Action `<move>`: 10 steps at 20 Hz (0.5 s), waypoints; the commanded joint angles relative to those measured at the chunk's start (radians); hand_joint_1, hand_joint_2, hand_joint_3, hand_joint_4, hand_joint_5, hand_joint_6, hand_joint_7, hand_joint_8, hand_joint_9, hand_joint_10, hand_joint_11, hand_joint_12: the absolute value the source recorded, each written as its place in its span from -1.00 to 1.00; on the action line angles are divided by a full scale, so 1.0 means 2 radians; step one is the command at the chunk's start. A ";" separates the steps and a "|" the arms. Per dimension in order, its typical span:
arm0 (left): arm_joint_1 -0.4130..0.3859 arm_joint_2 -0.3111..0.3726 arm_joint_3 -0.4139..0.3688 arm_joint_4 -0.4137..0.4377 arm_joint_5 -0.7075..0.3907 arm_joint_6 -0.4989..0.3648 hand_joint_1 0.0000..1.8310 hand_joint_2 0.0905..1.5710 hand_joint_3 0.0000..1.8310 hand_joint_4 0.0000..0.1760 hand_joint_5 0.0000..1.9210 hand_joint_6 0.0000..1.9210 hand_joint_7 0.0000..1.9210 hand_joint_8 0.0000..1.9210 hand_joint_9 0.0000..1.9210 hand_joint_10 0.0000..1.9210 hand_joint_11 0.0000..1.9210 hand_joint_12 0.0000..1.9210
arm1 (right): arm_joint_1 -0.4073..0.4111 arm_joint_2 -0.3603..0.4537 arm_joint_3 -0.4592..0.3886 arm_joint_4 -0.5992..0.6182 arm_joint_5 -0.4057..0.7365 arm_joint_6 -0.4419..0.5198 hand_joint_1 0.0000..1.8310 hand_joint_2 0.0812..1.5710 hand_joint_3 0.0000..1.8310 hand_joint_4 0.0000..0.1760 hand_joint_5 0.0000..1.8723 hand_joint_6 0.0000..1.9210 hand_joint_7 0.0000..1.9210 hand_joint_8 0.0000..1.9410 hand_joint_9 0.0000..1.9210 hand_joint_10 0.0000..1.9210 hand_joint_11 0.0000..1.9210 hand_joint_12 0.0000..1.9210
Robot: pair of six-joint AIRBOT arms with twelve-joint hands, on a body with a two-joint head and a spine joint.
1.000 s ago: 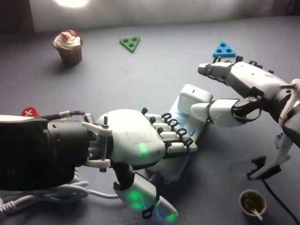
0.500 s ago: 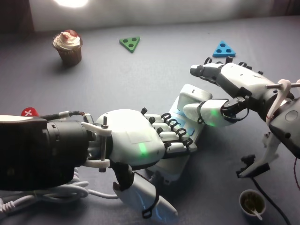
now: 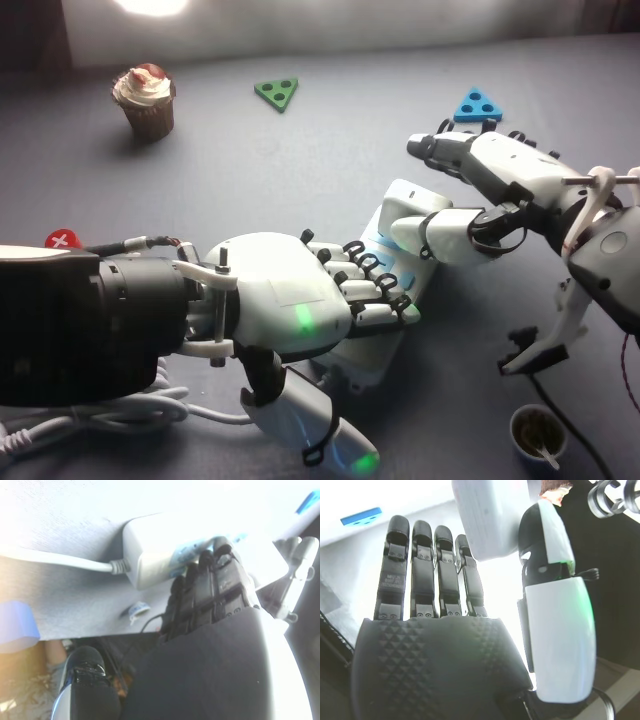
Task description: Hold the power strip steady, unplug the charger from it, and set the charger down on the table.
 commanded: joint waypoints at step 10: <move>0.000 -0.001 -0.001 -0.001 -0.006 -0.001 -1.00 0.22 -1.00 -1.00 -0.93 -1.00 -0.90 -1.00 -0.91 -1.00 -0.91 -0.96 | -0.001 0.001 0.000 -0.029 0.032 0.007 0.00 0.41 -1.00 -1.00 -0.63 -1.00 -0.64 -1.00 -0.65 -1.00 -0.70 -0.84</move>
